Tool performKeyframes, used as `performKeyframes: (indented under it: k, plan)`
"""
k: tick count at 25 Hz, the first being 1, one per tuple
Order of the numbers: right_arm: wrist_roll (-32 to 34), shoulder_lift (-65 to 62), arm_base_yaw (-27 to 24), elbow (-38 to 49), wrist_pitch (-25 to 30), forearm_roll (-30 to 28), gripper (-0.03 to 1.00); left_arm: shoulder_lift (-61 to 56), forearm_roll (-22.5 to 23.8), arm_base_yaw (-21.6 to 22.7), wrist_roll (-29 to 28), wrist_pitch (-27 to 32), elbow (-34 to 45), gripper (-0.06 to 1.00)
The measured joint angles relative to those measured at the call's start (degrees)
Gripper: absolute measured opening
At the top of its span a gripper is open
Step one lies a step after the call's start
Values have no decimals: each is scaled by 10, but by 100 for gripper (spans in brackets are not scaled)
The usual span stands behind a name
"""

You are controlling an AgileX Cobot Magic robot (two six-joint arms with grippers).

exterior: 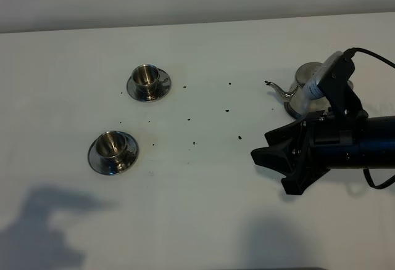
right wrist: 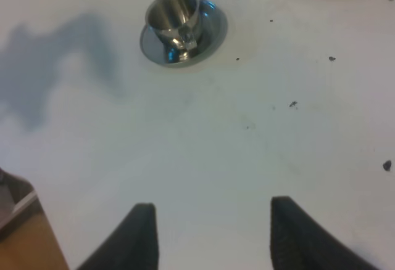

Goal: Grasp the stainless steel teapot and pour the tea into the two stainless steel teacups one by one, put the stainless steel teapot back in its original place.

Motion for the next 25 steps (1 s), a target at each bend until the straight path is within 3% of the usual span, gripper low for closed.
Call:
performKeyframes:
  k: [7, 18, 20, 25]
  plan:
    - [0, 0, 0, -7, 0, 1, 41, -64, -62, 0, 108, -72, 70, 47]
    - [0, 0, 0, -7, 0, 1, 41, -148, -98, 4, 154, -73, 79, 47]
    - [0, 0, 0, -8, 0, 1, 41, -153, -99, 27, 154, -73, 79, 47]
    - [0, 0, 0, -8, 14, 0, 41, -172, -98, 179, 155, -73, 79, 47]
